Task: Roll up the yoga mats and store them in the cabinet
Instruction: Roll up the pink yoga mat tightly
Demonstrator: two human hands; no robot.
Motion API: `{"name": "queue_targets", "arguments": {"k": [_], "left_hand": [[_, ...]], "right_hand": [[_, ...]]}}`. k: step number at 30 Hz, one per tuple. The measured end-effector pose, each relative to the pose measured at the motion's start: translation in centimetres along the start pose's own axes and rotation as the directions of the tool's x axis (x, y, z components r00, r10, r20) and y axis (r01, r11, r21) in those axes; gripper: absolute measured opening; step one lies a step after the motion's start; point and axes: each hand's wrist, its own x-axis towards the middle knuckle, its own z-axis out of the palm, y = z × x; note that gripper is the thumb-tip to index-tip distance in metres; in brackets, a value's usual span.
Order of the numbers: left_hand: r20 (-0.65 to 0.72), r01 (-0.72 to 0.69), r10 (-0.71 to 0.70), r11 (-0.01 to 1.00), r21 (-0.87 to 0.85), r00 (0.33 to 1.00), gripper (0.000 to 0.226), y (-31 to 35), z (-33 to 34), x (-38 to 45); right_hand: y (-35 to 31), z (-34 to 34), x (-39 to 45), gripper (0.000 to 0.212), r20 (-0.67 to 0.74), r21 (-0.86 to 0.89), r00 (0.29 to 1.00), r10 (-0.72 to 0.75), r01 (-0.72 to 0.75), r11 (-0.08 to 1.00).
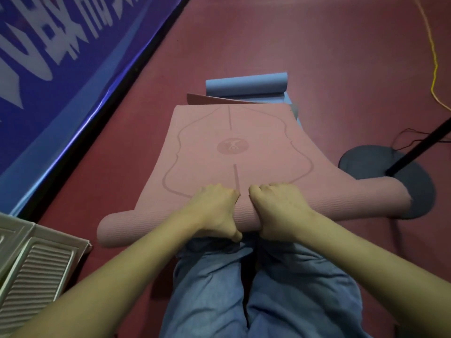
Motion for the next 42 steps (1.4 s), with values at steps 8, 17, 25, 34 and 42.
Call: {"name": "queue_targets", "arguments": {"k": [8, 17, 25, 34, 42], "left_hand": [[-0.145, 0.069, -0.072, 0.997, -0.026, 0.987, 0.079, 0.0, 0.6, -1.2], [-0.190, 0.081, -0.065, 0.994, 0.074, 0.980, 0.063, 0.2, 0.3, -1.3], [-0.159, 0.034, -0.021, 0.996, 0.079, 0.987, 0.071, -0.7, -0.5, 0.6], [-0.251, 0.098, -0.082, 0.994, 0.052, 0.965, 0.064, -1.4, -0.3, -0.3], [-0.219, 0.046, -0.028, 0.996, 0.077, 0.975, 0.052, 3.1, 1.5, -8.0]], "right_hand": [[1.4, -3.2, 4.2, 0.058, 0.433, 0.231, 0.901, -0.028, -0.081, 0.970], [2.0, -2.3, 3.3, 0.075, 0.287, 0.264, 0.956, -0.055, -0.023, 0.964], [4.7, -0.1, 1.3, 0.079, 0.152, 0.065, 0.988, 0.030, -0.041, 0.997], [3.2, -0.8, 2.1, 0.069, 0.047, 0.006, 0.998, 0.041, -0.042, 0.999], [-0.5, -1.2, -6.4, 0.064, 0.103, 0.051, 0.994, 0.037, -0.042, 0.998]]}}
